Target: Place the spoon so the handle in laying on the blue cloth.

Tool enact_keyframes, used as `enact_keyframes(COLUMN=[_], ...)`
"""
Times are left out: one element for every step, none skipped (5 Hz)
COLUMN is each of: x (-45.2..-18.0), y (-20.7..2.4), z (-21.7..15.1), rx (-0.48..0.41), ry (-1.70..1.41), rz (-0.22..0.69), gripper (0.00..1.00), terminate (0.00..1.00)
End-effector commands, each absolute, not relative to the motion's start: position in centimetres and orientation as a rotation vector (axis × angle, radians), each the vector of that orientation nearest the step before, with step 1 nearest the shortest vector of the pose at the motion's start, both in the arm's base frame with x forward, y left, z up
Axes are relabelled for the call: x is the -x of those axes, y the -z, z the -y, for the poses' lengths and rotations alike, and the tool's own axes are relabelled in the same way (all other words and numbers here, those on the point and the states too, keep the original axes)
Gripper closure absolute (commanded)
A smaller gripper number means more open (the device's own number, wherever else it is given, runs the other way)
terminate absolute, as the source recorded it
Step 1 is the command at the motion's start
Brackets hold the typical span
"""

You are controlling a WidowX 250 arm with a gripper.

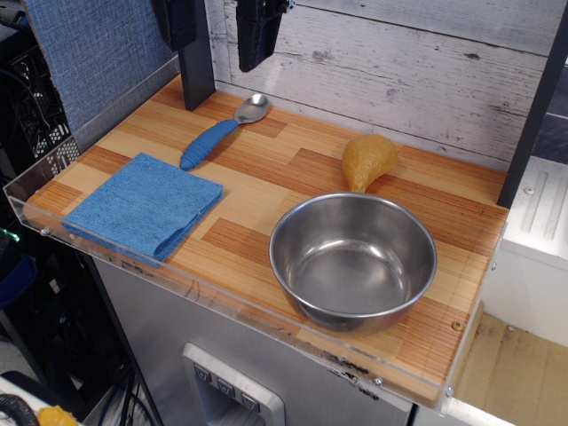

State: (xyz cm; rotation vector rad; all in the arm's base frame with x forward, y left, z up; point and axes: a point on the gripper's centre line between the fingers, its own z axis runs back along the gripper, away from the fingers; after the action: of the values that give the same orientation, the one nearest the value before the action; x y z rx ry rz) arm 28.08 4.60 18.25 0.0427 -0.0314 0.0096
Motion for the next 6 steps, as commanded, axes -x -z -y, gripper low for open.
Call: enact_keyframes(x=[-28.1,-29.2,-31.2,-32.5,-33.4,-34.6], y=[-18.2,-17.5,-15.9,-14.5,-12.1,-9.4], z=[-4.6,-5.6,-9.4,-12.4,-14.4,-15.2], rx=[-0.043,-0.034,-0.04,-0.055,-0.058,-0.053], ry=[-0.01,-0.024,-0.125,-0.199,-0.199,-0.13], rz=[0.031,0.039,0.08,0.156,0.17,0.149], gripper=[0.0,0.0,0.0,0.0,0.0,0.0], terminate=[0.0,0.0,0.0,0.0,0.0,0.0])
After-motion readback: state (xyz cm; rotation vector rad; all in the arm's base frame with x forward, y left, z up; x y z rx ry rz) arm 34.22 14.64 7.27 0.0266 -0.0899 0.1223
